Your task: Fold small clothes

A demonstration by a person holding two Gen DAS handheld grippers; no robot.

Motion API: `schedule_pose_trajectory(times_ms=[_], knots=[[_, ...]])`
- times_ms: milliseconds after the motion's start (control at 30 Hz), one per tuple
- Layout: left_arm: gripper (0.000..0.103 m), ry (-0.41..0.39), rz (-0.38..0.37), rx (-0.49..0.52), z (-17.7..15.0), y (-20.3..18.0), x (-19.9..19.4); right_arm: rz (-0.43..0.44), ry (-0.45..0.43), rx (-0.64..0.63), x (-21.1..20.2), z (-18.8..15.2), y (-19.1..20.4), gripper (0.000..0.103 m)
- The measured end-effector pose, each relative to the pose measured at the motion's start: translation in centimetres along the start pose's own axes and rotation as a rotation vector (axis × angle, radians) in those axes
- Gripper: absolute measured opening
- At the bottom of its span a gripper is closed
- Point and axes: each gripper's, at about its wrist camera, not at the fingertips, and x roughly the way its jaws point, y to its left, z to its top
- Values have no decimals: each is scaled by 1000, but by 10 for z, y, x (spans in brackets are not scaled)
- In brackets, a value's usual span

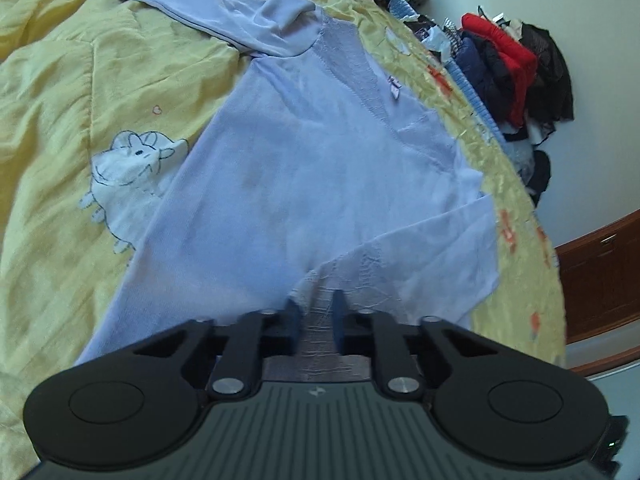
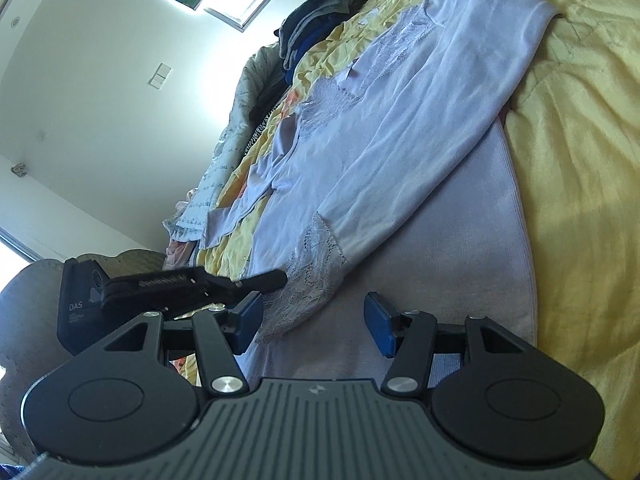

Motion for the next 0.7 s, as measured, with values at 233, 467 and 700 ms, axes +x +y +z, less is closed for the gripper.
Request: schedule_pose_trajectory(times_ms=[233,467,700], knots=[[1,-66,23,125,-6,-14,-14,-6,4,-19,1,-1,1,61],[0,-205,-76,136,5,-19,-75,-1,13,-55,2,-1,2,60],[0,-250,46,26,-5,30,-111,-1,-1,-88,4,-3,3,61]])
